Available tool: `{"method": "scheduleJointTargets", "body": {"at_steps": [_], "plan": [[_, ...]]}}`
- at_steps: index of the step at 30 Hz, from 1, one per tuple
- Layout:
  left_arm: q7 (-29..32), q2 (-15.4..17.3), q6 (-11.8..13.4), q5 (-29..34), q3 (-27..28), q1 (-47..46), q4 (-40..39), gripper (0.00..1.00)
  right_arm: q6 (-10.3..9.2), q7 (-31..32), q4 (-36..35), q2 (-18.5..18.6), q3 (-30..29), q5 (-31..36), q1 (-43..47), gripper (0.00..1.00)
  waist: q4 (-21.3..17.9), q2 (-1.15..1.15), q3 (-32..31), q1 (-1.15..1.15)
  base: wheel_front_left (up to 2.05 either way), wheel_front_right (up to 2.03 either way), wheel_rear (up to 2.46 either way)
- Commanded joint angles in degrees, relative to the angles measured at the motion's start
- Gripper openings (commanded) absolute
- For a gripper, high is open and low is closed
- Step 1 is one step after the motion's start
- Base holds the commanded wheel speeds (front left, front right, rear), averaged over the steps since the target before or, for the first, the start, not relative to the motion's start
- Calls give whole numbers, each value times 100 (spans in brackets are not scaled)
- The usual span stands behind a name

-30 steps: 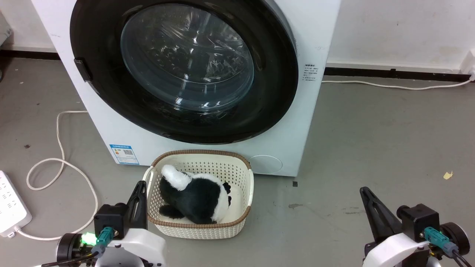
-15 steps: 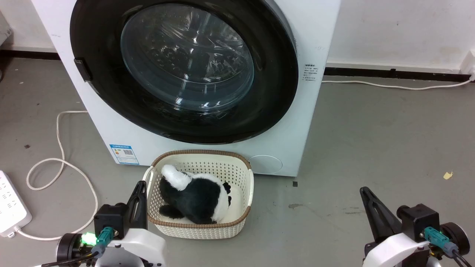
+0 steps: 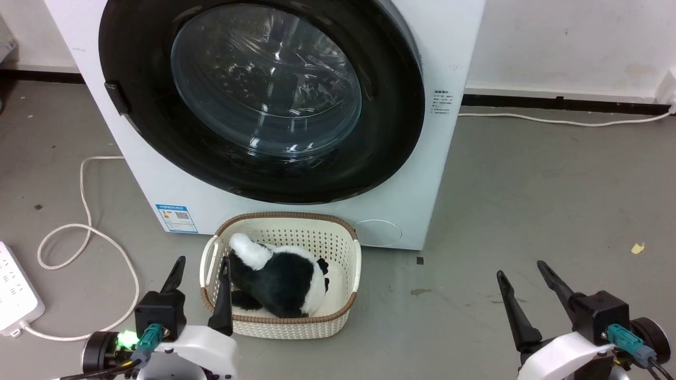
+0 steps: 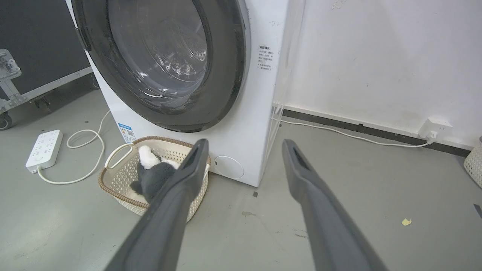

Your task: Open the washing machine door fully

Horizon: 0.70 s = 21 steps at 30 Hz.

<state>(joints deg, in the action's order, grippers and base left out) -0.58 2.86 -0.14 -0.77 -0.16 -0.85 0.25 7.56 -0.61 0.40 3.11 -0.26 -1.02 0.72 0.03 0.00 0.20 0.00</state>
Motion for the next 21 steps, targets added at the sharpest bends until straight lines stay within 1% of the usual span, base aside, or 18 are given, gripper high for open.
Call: {"method": "scheduleJointTargets", "body": {"at_steps": [1, 13, 21], "plan": [[-64, 0, 17, -38, -32, -1, -6, 100, -1, -62, 4, -2, -23, -39, 20, 100, 4, 0, 12, 0, 0, 0, 0], [-196, 0, 41, -127, -110, -37, -39, 100, -1, -194, -38, 27, -9, -216, -36, 100, 70, 0, 148, 0, 0, 0, 0], [-292, 0, 54, -194, -147, -105, -73, 100, -2, -288, -83, 236, 35, -631, -227, 100, 173, 0, 296, 0, 0, 0, 0]]}}
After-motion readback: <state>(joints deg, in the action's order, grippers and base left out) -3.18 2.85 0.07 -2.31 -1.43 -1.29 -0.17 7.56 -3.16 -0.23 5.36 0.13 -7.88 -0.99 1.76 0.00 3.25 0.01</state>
